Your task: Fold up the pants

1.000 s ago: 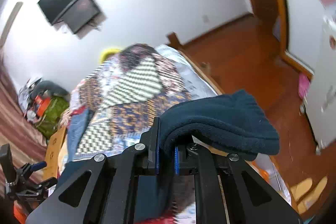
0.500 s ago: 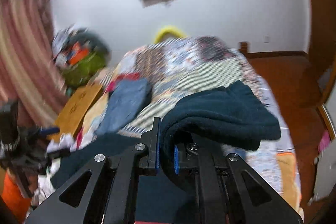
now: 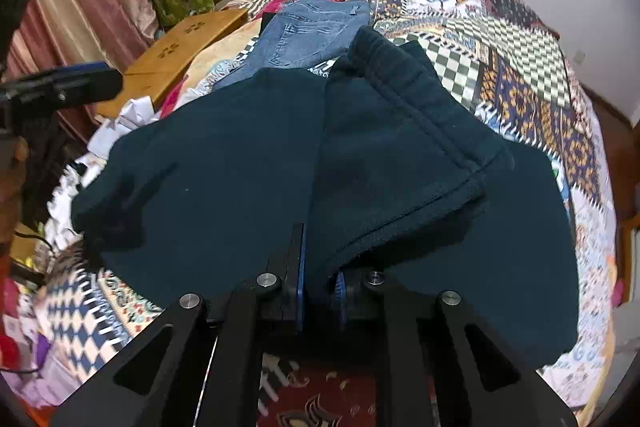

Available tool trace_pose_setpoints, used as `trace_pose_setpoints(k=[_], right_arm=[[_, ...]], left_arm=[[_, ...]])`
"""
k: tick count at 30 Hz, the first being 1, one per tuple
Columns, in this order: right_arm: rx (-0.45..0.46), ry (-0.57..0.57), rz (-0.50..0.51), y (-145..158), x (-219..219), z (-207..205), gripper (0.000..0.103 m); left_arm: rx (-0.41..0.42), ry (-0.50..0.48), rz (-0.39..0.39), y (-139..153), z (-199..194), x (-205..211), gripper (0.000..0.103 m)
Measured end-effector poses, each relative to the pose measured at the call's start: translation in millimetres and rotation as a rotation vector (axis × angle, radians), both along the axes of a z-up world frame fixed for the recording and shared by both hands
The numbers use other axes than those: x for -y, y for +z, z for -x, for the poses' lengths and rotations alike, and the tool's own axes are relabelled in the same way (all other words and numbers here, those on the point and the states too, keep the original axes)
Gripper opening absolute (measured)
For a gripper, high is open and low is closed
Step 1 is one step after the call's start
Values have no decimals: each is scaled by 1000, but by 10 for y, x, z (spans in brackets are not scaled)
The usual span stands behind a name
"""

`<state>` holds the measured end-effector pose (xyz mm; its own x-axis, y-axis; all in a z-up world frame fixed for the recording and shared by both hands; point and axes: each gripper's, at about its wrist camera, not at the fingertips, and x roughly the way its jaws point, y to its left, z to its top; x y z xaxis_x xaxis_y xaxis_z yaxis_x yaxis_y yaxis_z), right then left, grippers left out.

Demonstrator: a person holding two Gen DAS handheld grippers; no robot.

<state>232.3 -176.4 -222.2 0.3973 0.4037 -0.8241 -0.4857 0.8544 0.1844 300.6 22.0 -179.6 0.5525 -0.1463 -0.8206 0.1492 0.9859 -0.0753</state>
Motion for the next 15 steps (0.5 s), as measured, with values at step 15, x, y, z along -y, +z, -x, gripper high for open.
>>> trace_pose_setpoints(k=[15], right_arm=[[106, -203, -22, 308, 890, 172, 42]], left_arm=[[-37, -96, 19, 47, -300, 884, 99]])
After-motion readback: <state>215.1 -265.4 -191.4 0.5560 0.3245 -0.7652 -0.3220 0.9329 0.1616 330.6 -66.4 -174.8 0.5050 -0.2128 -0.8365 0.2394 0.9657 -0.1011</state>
